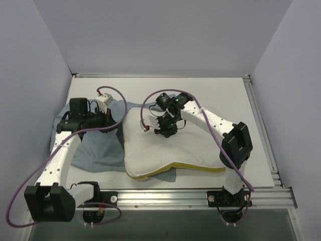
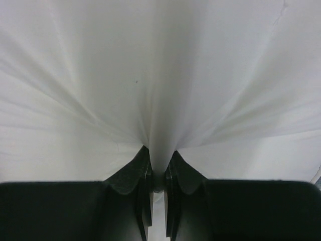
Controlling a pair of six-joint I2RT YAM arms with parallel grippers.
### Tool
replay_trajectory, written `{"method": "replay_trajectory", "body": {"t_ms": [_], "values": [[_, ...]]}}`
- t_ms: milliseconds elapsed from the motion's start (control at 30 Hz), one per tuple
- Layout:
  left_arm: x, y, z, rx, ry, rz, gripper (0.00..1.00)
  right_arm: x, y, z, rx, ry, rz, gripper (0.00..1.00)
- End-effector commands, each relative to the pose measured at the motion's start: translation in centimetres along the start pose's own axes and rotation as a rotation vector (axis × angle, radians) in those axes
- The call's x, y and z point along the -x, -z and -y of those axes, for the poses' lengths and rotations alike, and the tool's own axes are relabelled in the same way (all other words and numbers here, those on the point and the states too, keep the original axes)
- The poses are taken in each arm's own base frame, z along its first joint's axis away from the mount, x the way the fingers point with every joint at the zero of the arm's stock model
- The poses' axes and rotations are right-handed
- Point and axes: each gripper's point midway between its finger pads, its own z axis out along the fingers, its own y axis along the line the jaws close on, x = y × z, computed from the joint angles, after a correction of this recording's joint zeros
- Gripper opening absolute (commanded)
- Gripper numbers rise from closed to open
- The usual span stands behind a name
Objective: Put the pillow into the pillowcase
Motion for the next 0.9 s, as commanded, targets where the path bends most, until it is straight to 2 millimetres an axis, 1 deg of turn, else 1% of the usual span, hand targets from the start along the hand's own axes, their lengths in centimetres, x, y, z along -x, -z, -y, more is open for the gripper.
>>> {"method": "replay_trajectory", "body": {"t_ms": [0,100,167,200,233,300,367,467,500,533,600,633,667,700,733,767,800,833,867], "values": [[0.0,0.5,1.3,-0.058,-0.056,0.018,0.00,1.7,1.2,1.3,-0.017,0.027,0.031,0.00],[0.5,0.6,1.2,-0.051,-0.059,0.023,0.00,2.2,0.3,0.4,0.036,0.033,0.030,0.00],[0.9,0.6,0.9,-0.041,-0.061,0.026,0.00,2.5,-0.2,-1.1,0.070,0.065,0.012,0.00],[1.1,0.6,0.9,-0.039,-0.064,0.029,0.00,2.1,-0.8,-2.0,0.094,0.077,-0.008,0.00],[1.2,0.6,0.9,-0.039,-0.061,0.033,0.00,1.9,-1.0,-2.5,0.104,0.089,-0.019,0.00],[1.8,0.7,0.9,-0.035,-0.065,0.047,0.00,1.8,-1.3,-3.2,0.115,0.111,-0.034,0.00],[2.0,0.7,1.1,-0.049,-0.063,0.055,0.00,1.6,-1.5,-3.4,0.124,0.110,-0.043,0.00],[1.8,0.6,1.8,-0.085,-0.056,0.051,0.00,1.8,-1.6,-2.6,0.109,0.114,-0.050,0.00],[1.4,0.5,2.2,-0.108,-0.053,0.044,0.00,1.7,-1.5,-2.0,0.097,0.087,-0.046,0.00],[1.2,0.6,2.7,-0.129,-0.067,0.039,0.00,2.5,-1.2,-0.5,0.070,0.073,-0.027,0.00],[-0.1,0.6,3.5,-0.170,-0.073,0.005,0.00,2.9,-0.7,1.3,0.038,-0.002,0.002,0.00],[-0.6,0.6,3.8,-0.178,-0.078,-0.010,0.00,2.7,-0.1,2.9,0.005,-0.039,0.019,0.00],[-1.4,0.7,4.3,-0.194,-0.075,-0.036,0.00,3.3,0.6,4.8,-0.033,-0.056,0.044,0.00],[-1.7,0.7,4.5,-0.201,-0.096,-0.046,0.00,3.5,1.1,5.9,-0.060,-0.089,0.058,0.00],[-2.3,0.7,4.6,-0.204,-0.097,-0.057,0.00,2.7,1.0,7.2,-0.075,-0.126,0.059,0.00],[-2.6,0.8,4.7,-0.206,-0.092,-0.071,0.00,3.5,2.3,8.7,-0.126,-0.130,0.086,0.00],[-2.9,0.8,4.7,-0.209,-0.094,-0.080,0.00,3.5,2.7,9.6,-0.149,-0.154,0.095,0.00],[-3.0,0.8,4.6,-0.206,-0.092,-0.091,0.00,2.9,2.8,10.5,-0.157,-0.230,0.105,0.00],[-3.5,1.0,4.6,-0.206,-0.080,-0.117,0.00,3.3,3.8,11.4,-0.186,-0.257,0.135,0.00]]}}
